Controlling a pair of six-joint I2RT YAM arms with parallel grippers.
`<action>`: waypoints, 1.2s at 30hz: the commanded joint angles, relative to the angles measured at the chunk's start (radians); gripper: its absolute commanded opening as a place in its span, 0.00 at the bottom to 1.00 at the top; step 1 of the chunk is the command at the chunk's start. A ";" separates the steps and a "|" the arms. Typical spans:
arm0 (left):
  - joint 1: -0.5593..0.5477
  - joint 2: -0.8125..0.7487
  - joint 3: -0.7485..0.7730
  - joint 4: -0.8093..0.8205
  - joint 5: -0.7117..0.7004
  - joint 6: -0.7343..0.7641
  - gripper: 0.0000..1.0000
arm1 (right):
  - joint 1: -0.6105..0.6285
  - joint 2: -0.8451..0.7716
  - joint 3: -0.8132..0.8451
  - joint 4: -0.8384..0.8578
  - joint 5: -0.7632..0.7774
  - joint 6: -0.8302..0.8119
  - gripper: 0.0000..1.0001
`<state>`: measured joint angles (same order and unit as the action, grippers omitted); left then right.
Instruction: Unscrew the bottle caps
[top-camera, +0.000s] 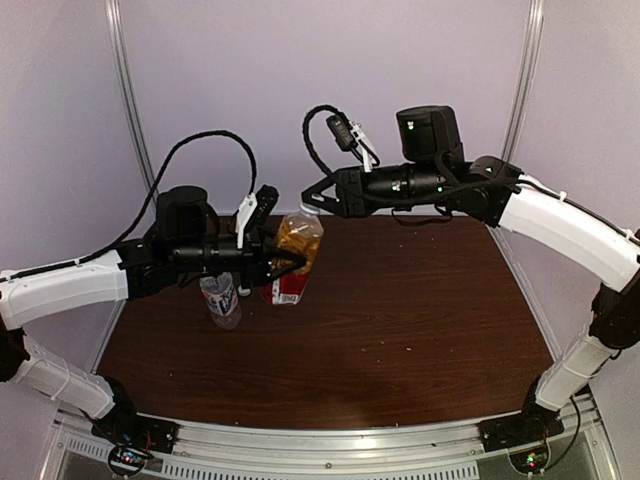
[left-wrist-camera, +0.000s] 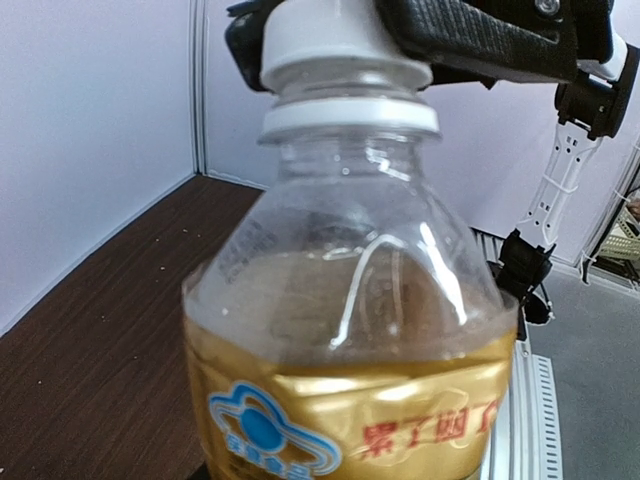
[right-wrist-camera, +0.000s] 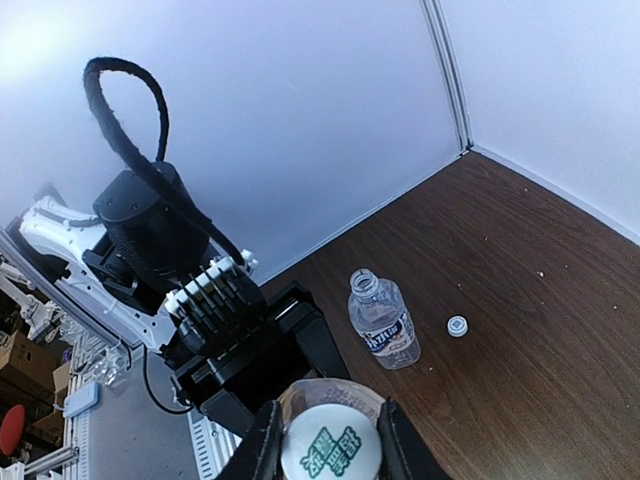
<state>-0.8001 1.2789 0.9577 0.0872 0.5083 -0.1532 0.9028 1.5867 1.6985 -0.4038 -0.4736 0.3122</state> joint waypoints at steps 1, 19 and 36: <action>0.002 -0.034 0.004 0.070 0.050 0.012 0.39 | -0.009 -0.029 -0.025 -0.005 -0.125 -0.152 0.14; 0.006 -0.006 0.026 0.169 0.682 -0.087 0.39 | -0.060 0.023 0.124 -0.346 -0.561 -0.756 0.17; 0.058 -0.119 -0.012 0.022 0.361 0.026 0.39 | -0.169 -0.129 -0.124 -0.001 -0.350 -0.431 0.14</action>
<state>-0.7727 1.2354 0.9573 0.1024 1.0286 -0.1772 0.7616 1.5112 1.6444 -0.5217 -0.9604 -0.2302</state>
